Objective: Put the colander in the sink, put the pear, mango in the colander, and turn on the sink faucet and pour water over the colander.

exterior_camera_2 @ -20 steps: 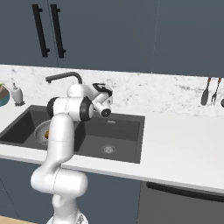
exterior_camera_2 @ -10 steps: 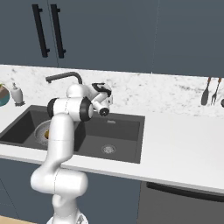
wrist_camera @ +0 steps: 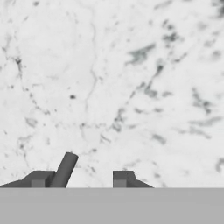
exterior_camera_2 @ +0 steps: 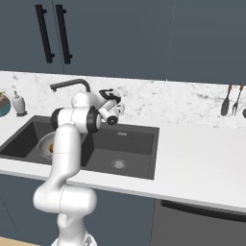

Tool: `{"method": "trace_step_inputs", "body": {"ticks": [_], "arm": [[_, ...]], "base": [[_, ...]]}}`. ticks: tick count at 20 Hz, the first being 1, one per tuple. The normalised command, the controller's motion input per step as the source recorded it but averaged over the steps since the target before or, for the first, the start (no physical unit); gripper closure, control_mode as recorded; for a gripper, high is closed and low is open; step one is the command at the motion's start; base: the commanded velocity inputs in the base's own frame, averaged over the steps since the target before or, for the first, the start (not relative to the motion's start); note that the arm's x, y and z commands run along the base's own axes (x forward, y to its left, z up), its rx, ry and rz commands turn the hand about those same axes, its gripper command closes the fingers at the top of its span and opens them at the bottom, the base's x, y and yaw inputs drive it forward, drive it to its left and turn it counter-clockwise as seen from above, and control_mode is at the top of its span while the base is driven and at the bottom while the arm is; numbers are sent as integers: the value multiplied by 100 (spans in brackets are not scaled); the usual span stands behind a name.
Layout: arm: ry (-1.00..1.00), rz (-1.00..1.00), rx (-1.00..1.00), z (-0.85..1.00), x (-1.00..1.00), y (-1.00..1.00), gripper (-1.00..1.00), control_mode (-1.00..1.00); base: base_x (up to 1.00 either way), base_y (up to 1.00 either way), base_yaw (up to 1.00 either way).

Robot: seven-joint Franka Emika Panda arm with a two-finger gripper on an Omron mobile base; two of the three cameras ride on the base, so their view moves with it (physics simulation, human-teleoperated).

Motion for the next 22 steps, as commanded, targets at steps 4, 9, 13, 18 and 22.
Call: {"method": "trace_step_inputs", "body": {"ticks": [4, 9, 13, 18, 22], "arm": [[4, -8, 0, -2, 13, -56, 100, -100], [1, -8, 0, -6, 8, -64, 100, -100], [1, -7, 1, -7, 4, -73, 100, -100], [1, -5, 4, -9, 0, -82, 100, -100], [3, -3, 6, -10, 0, -89, 100, -100]], "base": [[0, 0, 0], [0, 0, 0], [0, 0, 0], [0, 0, 0], [0, 0, 0]]}}
